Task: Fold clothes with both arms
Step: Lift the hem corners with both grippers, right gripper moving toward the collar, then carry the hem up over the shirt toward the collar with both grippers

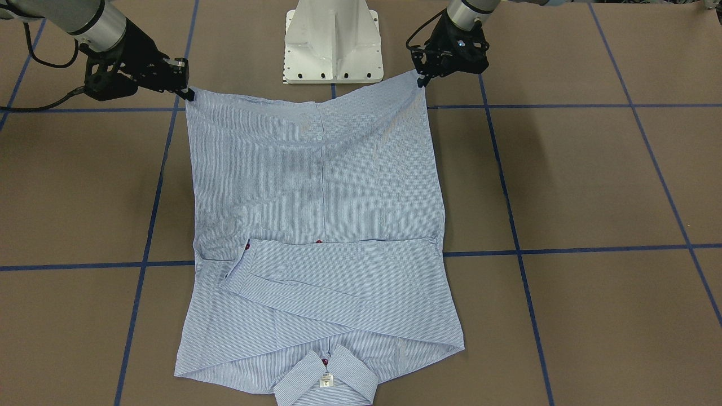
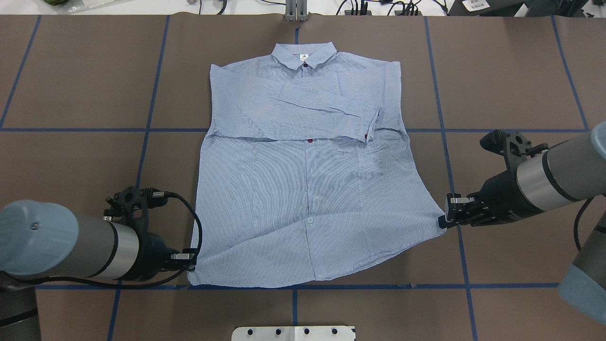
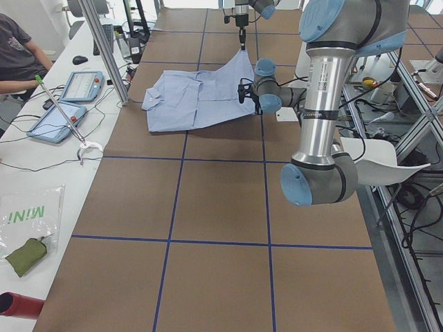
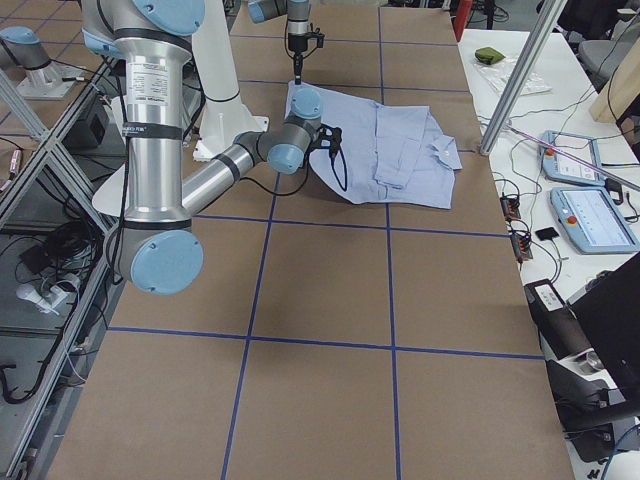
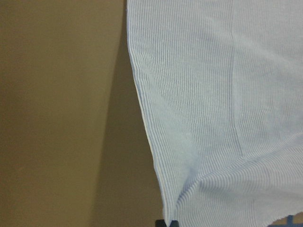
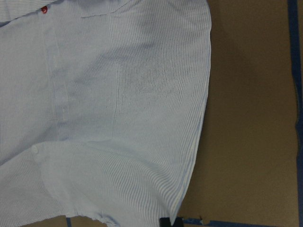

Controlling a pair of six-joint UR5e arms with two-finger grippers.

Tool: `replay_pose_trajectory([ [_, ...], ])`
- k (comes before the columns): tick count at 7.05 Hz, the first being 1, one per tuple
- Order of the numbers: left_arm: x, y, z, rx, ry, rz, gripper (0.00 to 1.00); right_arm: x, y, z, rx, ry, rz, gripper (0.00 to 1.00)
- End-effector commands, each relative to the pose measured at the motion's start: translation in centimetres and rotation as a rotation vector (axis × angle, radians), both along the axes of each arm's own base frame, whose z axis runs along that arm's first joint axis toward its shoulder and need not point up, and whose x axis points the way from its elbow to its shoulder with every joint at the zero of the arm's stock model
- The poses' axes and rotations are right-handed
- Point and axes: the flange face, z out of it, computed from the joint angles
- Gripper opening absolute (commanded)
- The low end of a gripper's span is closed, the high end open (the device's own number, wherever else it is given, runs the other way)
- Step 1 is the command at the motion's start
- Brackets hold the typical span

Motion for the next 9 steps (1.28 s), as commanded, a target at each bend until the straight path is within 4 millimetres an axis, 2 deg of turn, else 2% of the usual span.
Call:
replay_pose_trajectory([
  [1, -2.8, 1.2, -0.6, -0.003, 0.018, 0.015, 0.00, 3.0, 0.7, -0.8, -0.017, -0.058, -0.037, 0.00],
  [3, -4.1, 1.8, -0.7, -0.008, 0.026, 0.030, 0.00, 4.7, 1.8, -1.7, -0.031, -0.100, -0.085, 0.00],
  [5, -5.9, 3.5, -3.0, -0.035, 0.092, 0.117, 0.00, 5.9, 4.0, -0.9, -0.003, -0.184, -0.172, 0.00],
  [6, -6.0, 4.0, -3.4, -0.047, 0.106, 0.152, 0.00, 6.5, 4.8, -0.6, 0.006, -0.217, -0.203, 0.00],
  [8, -5.6, 4.1, -3.5, -0.047, 0.109, 0.158, 0.00, 6.0, 4.4, -0.2, 0.001, -0.215, -0.207, 0.00],
  [9, -5.1, 4.0, -3.2, -0.047, 0.104, 0.161, 0.00, 6.0, 2.7, 0.1, 0.001, -0.213, -0.176, 0.00],
])
